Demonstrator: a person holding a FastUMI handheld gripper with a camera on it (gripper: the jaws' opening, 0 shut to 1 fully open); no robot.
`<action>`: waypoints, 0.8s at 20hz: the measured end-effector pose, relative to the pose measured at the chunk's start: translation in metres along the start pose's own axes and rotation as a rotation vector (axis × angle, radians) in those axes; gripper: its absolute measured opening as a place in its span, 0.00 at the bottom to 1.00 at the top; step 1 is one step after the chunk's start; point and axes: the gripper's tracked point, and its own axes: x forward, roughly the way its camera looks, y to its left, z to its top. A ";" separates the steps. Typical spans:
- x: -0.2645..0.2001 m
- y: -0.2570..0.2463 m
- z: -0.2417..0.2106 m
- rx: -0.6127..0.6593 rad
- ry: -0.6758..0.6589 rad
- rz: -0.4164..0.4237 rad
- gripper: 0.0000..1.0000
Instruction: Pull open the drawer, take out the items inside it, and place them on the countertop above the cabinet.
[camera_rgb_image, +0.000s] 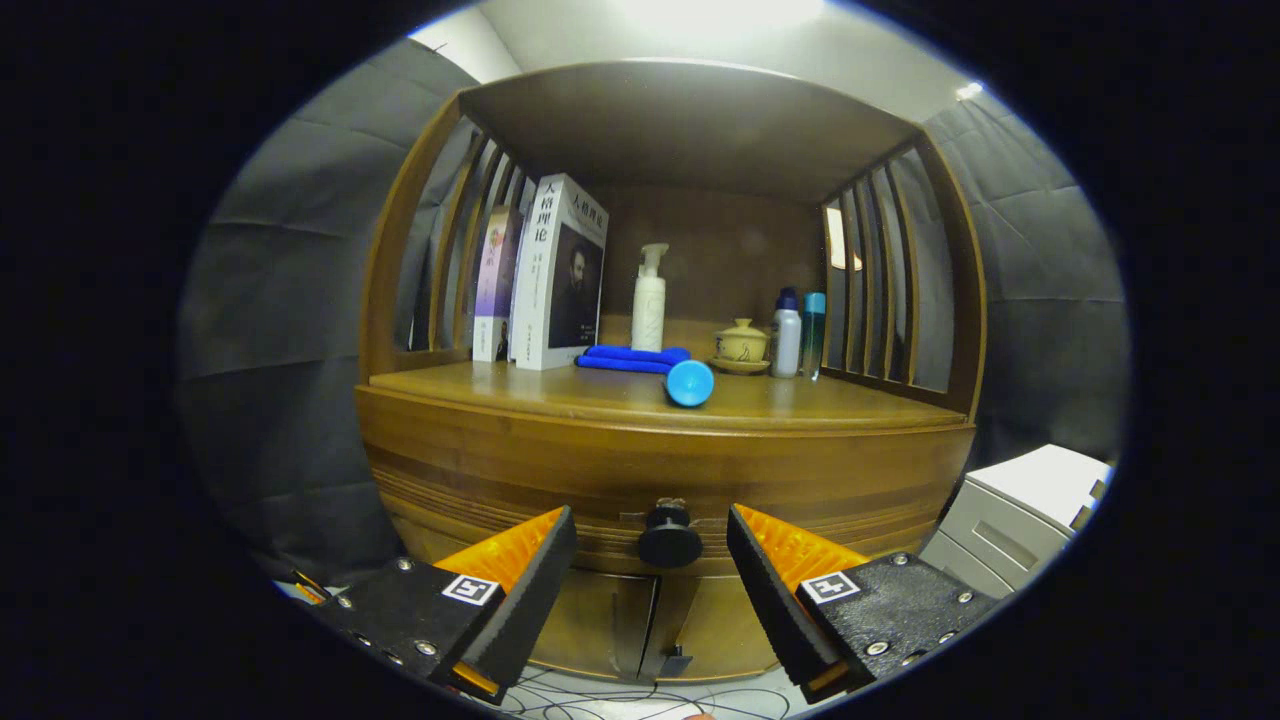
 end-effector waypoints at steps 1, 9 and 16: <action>-0.007 -0.002 0.008 0.008 -0.009 0.002 0.94; -0.068 -0.017 0.071 0.032 -0.107 0.012 0.94; -0.113 -0.030 0.092 0.031 -0.165 0.018 0.94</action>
